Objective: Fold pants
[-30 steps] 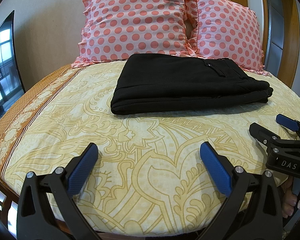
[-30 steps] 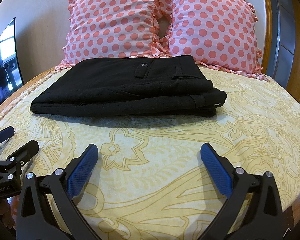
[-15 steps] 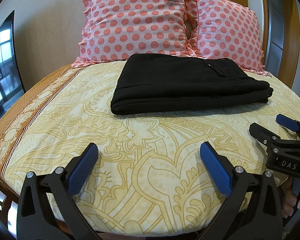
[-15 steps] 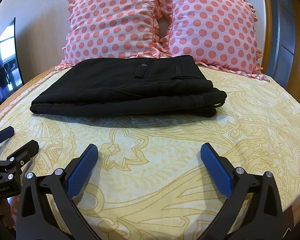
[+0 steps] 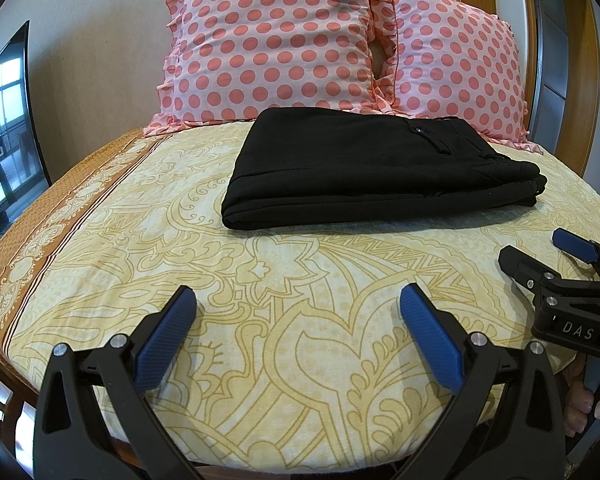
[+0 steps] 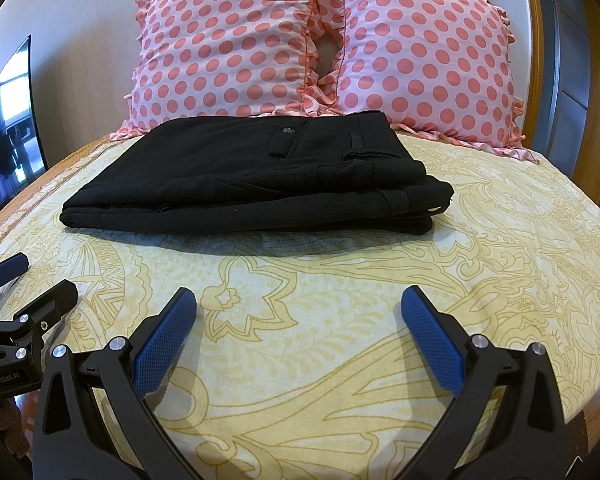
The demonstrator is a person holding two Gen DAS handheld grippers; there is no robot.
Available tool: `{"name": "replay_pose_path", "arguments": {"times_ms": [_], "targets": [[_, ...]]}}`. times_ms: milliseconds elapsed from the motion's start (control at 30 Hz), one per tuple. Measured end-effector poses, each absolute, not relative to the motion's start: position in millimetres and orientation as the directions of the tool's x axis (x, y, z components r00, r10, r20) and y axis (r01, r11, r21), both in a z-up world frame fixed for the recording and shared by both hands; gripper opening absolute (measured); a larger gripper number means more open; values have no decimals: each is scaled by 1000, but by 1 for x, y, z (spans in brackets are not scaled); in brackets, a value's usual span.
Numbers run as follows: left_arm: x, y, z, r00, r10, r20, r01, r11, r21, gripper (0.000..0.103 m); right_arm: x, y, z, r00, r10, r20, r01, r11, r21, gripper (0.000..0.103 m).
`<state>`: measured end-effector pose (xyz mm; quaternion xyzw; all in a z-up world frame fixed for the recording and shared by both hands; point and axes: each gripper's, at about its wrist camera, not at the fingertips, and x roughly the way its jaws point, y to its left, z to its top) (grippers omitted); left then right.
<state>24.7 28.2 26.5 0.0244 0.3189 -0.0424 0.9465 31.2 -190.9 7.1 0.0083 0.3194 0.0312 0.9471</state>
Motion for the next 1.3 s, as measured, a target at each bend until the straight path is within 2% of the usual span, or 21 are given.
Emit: {"name": "replay_pose_path", "arguments": {"times_ms": [1300], "targets": [[29, 30, 27, 782, -61, -621, 89, 996, 14, 101, 32, -191, 7, 795, 64, -604, -54, 998, 35, 102]]}}
